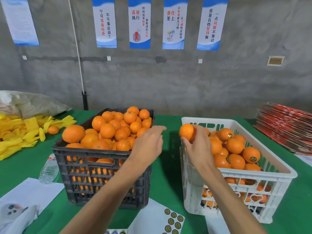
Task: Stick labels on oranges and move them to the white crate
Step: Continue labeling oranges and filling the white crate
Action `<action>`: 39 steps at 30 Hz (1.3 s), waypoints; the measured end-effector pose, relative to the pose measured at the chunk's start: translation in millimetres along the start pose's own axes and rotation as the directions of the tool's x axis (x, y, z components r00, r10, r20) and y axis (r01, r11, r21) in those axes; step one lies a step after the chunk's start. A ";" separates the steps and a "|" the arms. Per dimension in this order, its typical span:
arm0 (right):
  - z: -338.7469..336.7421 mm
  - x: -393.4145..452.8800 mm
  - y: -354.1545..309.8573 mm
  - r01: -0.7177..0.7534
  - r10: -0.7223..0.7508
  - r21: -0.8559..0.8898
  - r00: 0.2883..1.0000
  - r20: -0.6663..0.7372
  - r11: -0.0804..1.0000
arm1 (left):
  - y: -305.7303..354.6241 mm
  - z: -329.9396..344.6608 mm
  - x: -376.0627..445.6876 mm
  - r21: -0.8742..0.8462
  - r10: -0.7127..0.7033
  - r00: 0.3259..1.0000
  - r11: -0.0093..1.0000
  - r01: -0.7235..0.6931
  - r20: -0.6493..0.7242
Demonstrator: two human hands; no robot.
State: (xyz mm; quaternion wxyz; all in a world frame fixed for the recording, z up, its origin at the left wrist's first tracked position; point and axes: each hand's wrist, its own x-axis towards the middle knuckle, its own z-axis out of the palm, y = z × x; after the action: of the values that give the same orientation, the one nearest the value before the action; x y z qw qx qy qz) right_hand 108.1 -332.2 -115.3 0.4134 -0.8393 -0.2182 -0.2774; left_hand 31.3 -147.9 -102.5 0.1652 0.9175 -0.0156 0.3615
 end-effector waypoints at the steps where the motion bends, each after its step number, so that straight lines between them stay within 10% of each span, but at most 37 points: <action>1: 0.5 7.5 8.5 0.004 -0.004 -0.050 1.000 0.000 0.999 | -10.7 -5.3 10.3 0.060 -0.101 0.995 0.993 0.099 0.019; 4: 2.0 18.6 25.6 0.015 -0.013 -0.038 0.999 0.051 0.999 | -43.8 -15.8 33.8 0.206 -0.433 0.798 0.901 0.381 0.418; 6: 6.7 18.5 28.9 0.078 -0.072 -0.102 0.995 0.066 0.992 | -53.3 -20.9 40.8 0.339 -0.495 0.548 0.867 0.366 0.674; 8: 11.3 15.9 29.1 0.114 -0.104 -0.133 0.991 0.083 0.984 | -55.1 -22.1 45.1 0.375 -0.485 0.461 0.872 0.314 0.743; 14: 5.0 11.1 22.0 0.186 -0.174 -0.149 0.981 0.090 0.971 | -56.5 -18.1 50.6 0.299 -0.548 0.520 0.820 0.487 0.656; 16: 0.2 6.9 15.3 0.211 -0.201 -0.118 0.975 0.095 0.970 | -57.6 -18.1 46.5 0.211 -0.544 0.633 0.824 0.525 0.550; 19: -0.4 -2.9 -10.5 0.251 -0.255 0.045 0.959 0.121 0.967 | -51.8 -19.2 35.1 0.040 -0.440 0.884 0.897 0.440 0.157; 24: 11.1 -22.2 -66.1 0.137 -0.198 0.337 0.968 0.153 0.932 | -7.3 -27.3 10.4 -0.341 -0.254 0.948 0.923 0.179 -0.189; 27: 15.5 -43.8 -67.9 0.019 -0.066 0.394 0.992 0.107 0.919 | 22.6 -8.9 -30.7 -0.272 -0.122 0.960 0.961 0.050 -0.253; 32: 26.6 -116.8 -28.6 -0.058 0.040 0.325 0.997 0.059 0.944 | 32.8 44.5 -109.8 -0.320 -0.137 0.984 0.943 0.093 -0.117; 39: 37.8 -189.1 48.4 -0.172 0.099 0.170 0.924 0.370 0.970 | 19.0 106.2 -193.9 -0.306 -0.278 0.907 0.875 0.375 0.316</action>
State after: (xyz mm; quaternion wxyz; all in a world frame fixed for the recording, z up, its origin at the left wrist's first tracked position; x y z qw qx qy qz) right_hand 5.7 -354.5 -284.3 0.4670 -0.8431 -0.2580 -0.0670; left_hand -44.7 -216.8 -299.2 0.3856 0.9003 0.0532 0.1947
